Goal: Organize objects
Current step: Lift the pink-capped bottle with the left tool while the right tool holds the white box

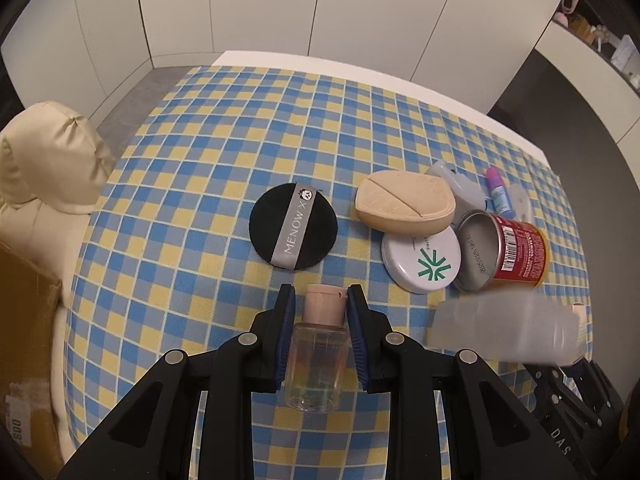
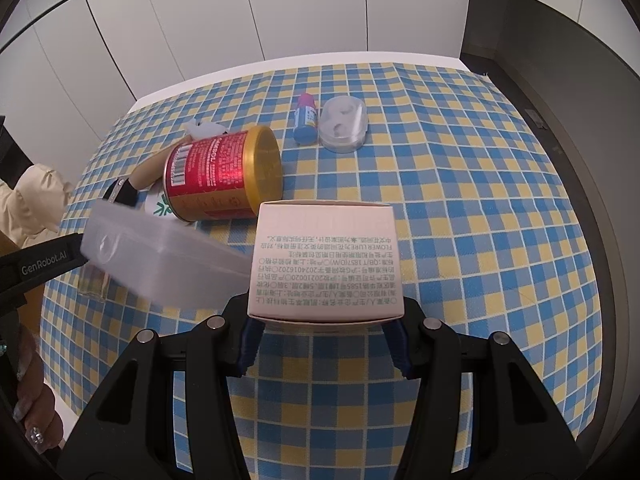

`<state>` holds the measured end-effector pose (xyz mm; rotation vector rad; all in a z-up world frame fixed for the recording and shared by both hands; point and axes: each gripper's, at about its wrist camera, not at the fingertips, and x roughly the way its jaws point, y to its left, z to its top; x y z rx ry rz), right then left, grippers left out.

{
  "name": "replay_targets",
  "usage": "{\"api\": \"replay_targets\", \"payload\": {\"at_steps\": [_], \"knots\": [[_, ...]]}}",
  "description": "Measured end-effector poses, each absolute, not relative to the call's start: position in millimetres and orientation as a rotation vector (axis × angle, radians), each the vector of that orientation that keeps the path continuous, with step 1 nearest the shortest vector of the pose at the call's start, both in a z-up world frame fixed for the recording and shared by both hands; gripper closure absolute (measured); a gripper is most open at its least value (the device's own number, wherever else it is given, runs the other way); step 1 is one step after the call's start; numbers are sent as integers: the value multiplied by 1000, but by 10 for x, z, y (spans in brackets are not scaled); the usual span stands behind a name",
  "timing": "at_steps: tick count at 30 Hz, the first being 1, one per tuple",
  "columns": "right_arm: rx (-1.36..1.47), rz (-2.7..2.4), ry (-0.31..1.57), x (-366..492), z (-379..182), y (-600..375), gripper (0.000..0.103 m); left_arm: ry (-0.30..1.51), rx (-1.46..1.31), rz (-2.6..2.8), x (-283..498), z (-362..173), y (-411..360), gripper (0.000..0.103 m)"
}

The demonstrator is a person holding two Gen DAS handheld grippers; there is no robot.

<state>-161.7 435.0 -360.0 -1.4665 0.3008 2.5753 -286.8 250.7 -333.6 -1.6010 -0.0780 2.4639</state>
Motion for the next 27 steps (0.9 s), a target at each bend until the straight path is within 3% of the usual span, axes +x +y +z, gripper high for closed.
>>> {"api": "replay_targets", "payload": {"at_steps": [11,14,16,18,24,26,27], "knots": [[-1455,2576,309,-1593,-3546,4399,49,-6,-1618,2460,-2854,-3340,2496,76],[-1464,2572,308,-1576,-3561,4397,49,50,-1696,2435,-2849,-3402,2498,62],[-1462,2574,309,-1589,-3575,4413,49,60,-1691,2428,-2809,-3380,2463,41],[-1463,2573,310,-1588,-3578,4414,49,92,-1671,2439,-2756,-3341,2438,38],[-1474,2574,311,-1594,-3602,4377,49,187,-1668,2412,-2648,-3368,2464,39],[-1470,2576,307,-1588,-3592,4355,49,205,-1678,2403,-2626,-3433,2513,46],[-1469,2576,305,-1589,-3598,4363,49,219,-1675,2408,-2619,-3450,2540,56]]}}
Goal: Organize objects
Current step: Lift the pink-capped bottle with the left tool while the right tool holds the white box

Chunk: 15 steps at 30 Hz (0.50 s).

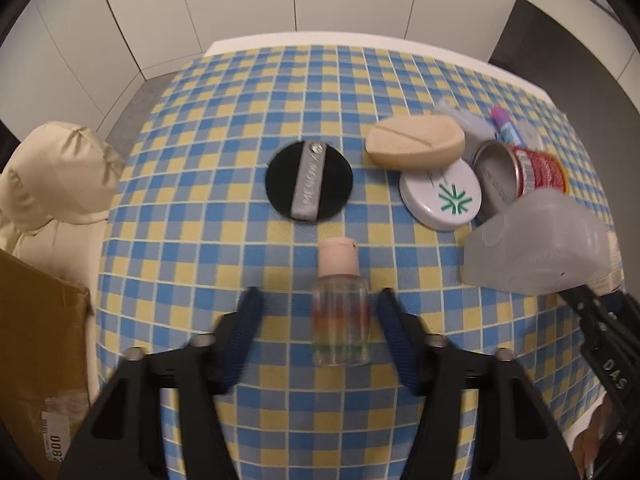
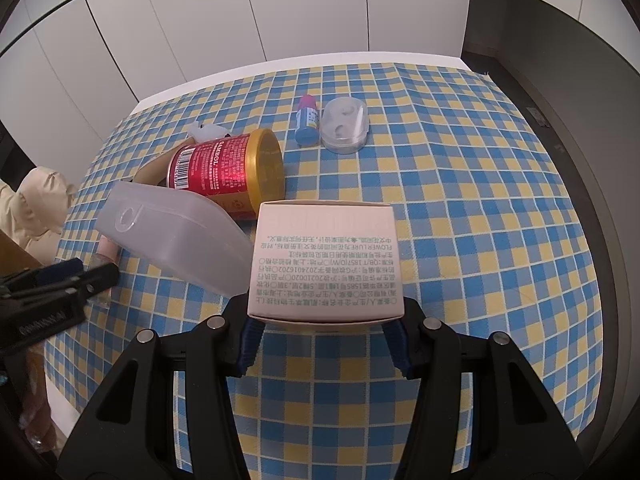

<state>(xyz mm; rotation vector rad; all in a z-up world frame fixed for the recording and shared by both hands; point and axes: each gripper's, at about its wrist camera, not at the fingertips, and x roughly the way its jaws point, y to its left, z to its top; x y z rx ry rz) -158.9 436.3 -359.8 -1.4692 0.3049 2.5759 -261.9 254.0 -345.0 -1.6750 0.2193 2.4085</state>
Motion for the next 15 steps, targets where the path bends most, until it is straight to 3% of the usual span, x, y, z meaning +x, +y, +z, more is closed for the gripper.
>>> {"api": "replay_targets", "payload": {"at_steps": [1,2,15], "knots": [[-1468,2574,303,-1589,-3594,4362,49,226,-1650,2413,-2598,-3436,2573,73],[-1467,2572,302,-1588,-3587,4356,49,244,-1646,2398,-2591,-3435,2607,76],[-1496,2530,276,-1583,-3515,4437,49,265,-1644,2441,-2634,-3324,2643,76]]}}
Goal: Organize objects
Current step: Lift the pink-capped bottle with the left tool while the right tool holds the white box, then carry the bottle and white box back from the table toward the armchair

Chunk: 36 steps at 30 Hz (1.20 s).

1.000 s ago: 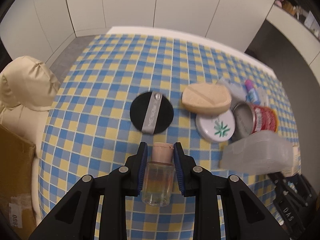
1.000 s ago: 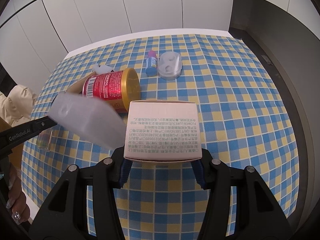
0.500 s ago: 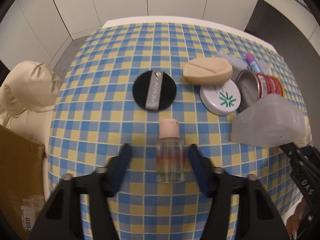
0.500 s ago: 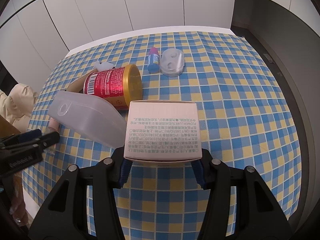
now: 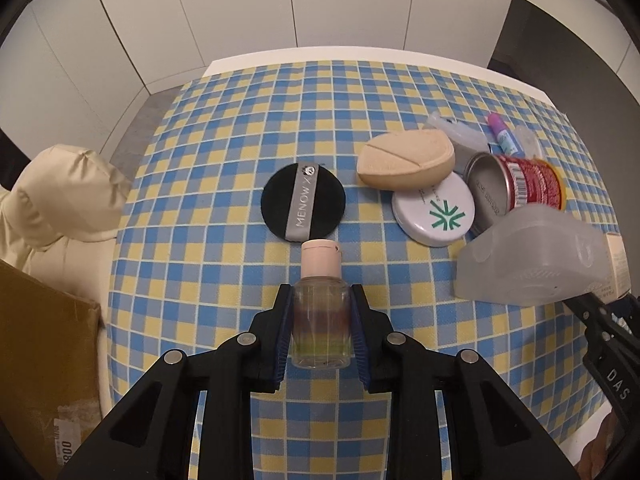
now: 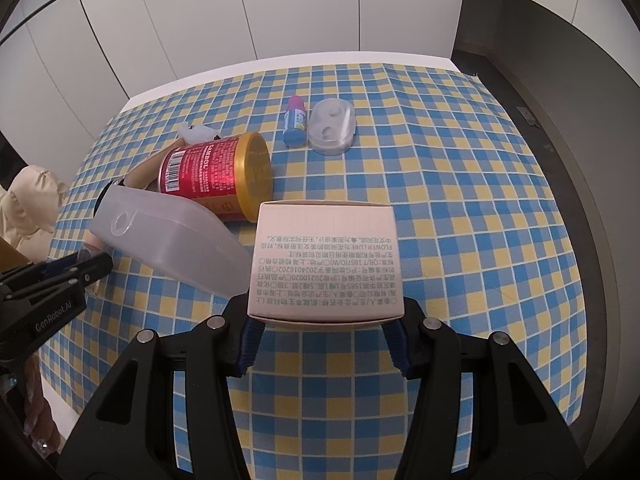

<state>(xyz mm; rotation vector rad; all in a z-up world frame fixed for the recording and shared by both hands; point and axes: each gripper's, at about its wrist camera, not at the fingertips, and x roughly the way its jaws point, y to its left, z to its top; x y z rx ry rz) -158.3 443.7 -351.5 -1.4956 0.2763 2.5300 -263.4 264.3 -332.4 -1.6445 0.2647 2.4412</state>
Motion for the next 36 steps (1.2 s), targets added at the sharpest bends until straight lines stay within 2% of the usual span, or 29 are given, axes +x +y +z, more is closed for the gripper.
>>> {"api": "replay_targets", "payload": {"at_steps": [5,12,23,36], "knots": [[-1503,2519,267,-1578,-3404,4435,49,279,-1627,2455,-2674,-3096,2570,76],[-1467,2541,242,-1604,-2967,4365,49,247,-1580,2507,-2758,-2572,2431,76],[-1368,2598,158,-1559,-1875,4246,49,200,-1463,2611,-2587,-1574,2384,76],[-1279,2609,147,-1458,-763,4272,49,113,-1362,2676,-2436,-552,2290,76]]}}
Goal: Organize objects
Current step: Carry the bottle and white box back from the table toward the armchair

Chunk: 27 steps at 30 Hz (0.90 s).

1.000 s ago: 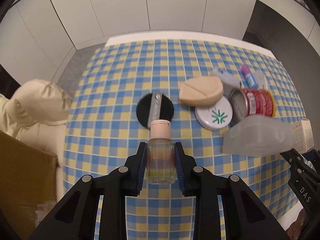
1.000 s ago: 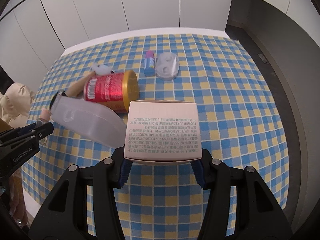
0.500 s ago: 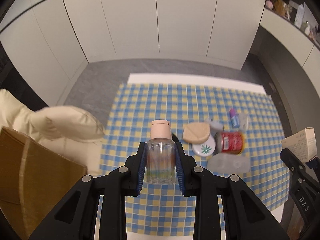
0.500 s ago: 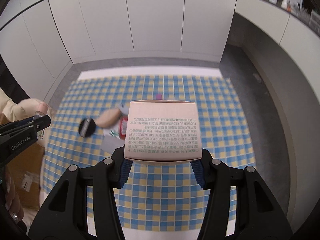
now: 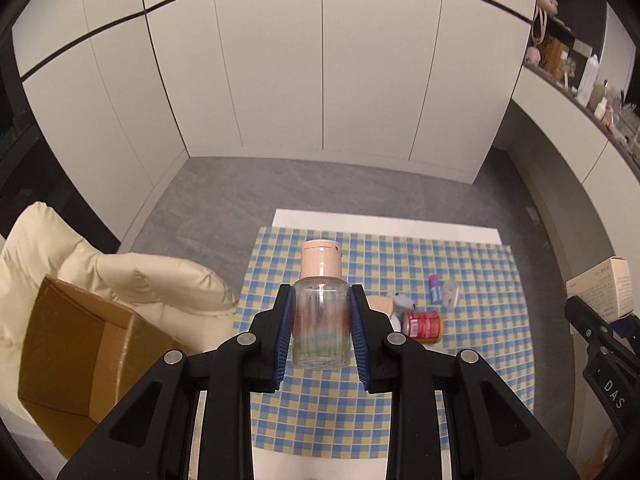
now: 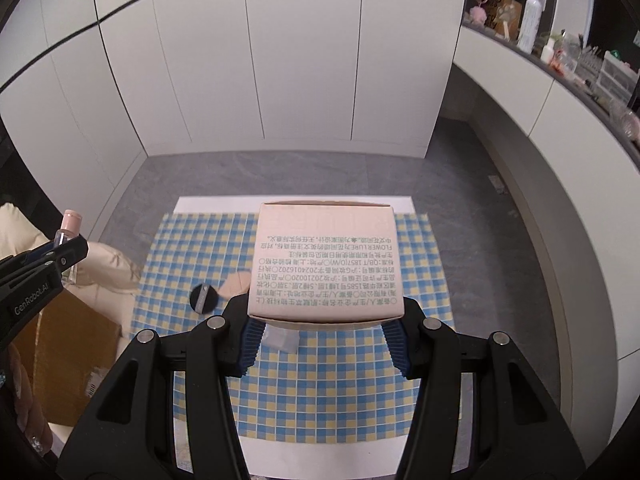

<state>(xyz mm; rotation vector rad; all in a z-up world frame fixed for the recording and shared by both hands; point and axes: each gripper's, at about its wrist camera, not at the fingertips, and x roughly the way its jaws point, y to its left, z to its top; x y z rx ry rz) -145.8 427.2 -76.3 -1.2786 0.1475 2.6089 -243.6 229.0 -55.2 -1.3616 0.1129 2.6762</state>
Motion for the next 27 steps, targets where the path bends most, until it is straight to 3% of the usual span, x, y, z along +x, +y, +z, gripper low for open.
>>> {"api": "replay_targets", "payload": {"at_steps": [11,27], "knots": [[-1208,2658,140,-1327,-183,4178,49,84,-1300,2695,-2244,-97,2220,76],[-1226,2647,129,-1103,-175,4086,49,102,-1278,2692,-1896,42,2179,76]]}}
